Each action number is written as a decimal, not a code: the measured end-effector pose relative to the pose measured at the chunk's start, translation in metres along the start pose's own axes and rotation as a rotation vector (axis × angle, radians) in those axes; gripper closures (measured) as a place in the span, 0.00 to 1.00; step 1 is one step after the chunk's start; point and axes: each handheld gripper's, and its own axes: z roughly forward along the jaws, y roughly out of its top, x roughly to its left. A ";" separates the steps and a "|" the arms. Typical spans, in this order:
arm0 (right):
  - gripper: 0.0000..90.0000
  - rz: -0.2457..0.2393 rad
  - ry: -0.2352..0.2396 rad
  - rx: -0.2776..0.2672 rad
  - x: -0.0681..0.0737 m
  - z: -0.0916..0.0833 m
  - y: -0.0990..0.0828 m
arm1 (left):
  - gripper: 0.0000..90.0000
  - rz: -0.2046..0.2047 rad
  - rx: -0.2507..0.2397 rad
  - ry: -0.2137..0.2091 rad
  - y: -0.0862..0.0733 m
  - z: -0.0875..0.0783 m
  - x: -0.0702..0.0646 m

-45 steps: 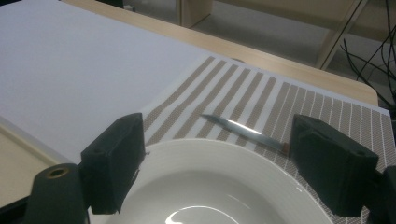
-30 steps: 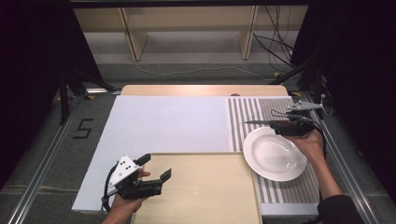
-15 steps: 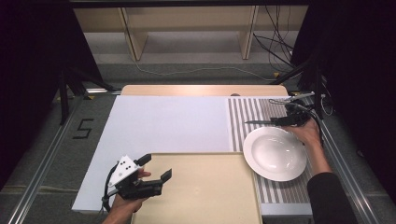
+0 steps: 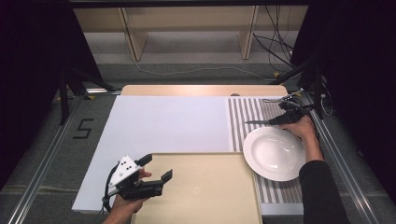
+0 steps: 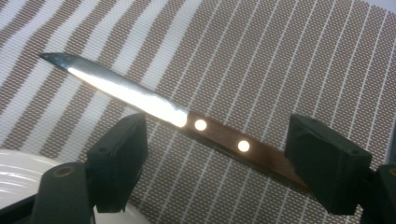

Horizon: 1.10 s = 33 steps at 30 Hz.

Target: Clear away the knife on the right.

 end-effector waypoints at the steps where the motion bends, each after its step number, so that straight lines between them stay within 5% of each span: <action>1: 0.25 -0.003 0.000 0.009 -0.001 0.001 0.001 | 0.10 0.001 0.000 0.000 0.000 0.000 0.000; 13: 0.27 -0.009 0.012 0.066 -0.009 0.009 0.001 | 0.10 0.004 -0.005 0.001 0.000 0.000 -0.001; 24: 0.24 -0.069 -0.001 0.081 -0.010 0.017 -0.002 | 0.10 0.003 -0.003 0.000 0.000 -0.001 -0.001; 27: 0.30 -0.033 0.025 0.092 -0.011 0.016 -0.001 | 0.10 0.005 -0.002 0.001 0.000 -0.001 -0.001; 33: 0.39 -0.047 0.029 0.129 -0.011 0.012 -0.001 | 0.10 0.006 -0.001 0.003 0.000 -0.001 -0.001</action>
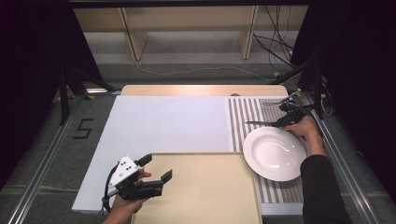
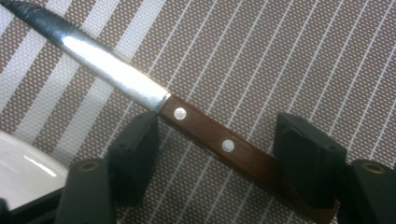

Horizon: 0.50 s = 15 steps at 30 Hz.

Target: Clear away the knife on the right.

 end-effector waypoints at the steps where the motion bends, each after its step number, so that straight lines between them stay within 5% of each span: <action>1: 0.41 -0.001 0.004 0.004 0.000 0.000 0.000 | 0.10 -0.001 -0.001 -0.001 0.000 0.000 0.000; 10: 0.45 -0.085 -0.033 0.055 0.005 -0.003 0.004 | 0.10 -0.002 0.002 0.001 0.000 0.000 0.000; 15: 0.45 -0.094 -0.033 0.080 0.002 -0.004 0.004 | 0.10 -0.002 0.002 0.001 0.000 0.000 0.000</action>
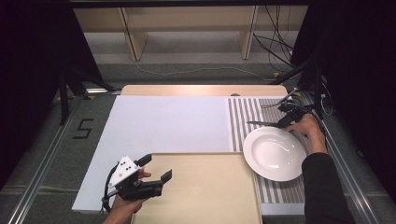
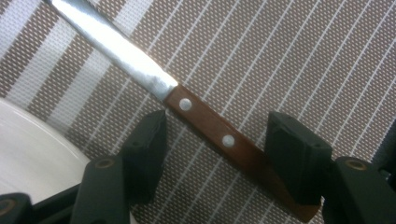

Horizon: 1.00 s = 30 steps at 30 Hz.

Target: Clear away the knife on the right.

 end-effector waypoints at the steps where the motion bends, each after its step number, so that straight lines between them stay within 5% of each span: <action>1: 0.45 0.000 -0.002 0.002 0.000 0.000 0.000 | 0.10 0.001 0.000 0.000 0.000 0.000 0.000; 14: 0.71 0.029 0.042 0.034 0.004 -0.002 0.003 | 0.10 -0.006 -0.004 0.000 0.000 -0.001 0.000; 22: 0.85 -0.021 0.057 0.061 0.009 -0.002 0.007 | 0.10 -0.008 -0.004 0.001 0.000 -0.001 0.000; 30: 0.86 -0.073 0.008 0.065 0.017 -0.003 0.009 | 0.11 -0.006 -0.002 0.001 0.000 -0.001 0.000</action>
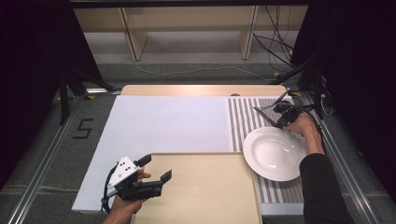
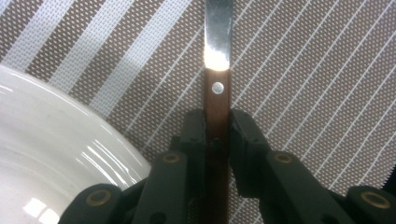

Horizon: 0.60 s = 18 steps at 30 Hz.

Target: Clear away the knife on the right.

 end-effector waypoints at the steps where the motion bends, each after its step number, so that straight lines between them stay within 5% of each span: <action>1: 0.86 -0.005 -0.002 -0.002 0.001 0.000 0.000 | 0.11 -0.001 0.000 0.001 0.000 0.000 0.000; 7: 0.86 -0.045 -0.070 -0.041 0.001 -0.007 -0.002 | 0.10 -0.001 0.003 0.004 0.000 0.001 0.000; 12: 0.87 -0.061 -0.133 -0.134 -0.001 -0.027 -0.003 | 0.11 -0.004 0.000 0.007 0.000 0.001 0.001; 18: 0.87 -0.094 -0.144 -0.274 0.010 -0.064 -0.005 | 0.11 -0.003 0.001 0.010 0.000 0.001 0.001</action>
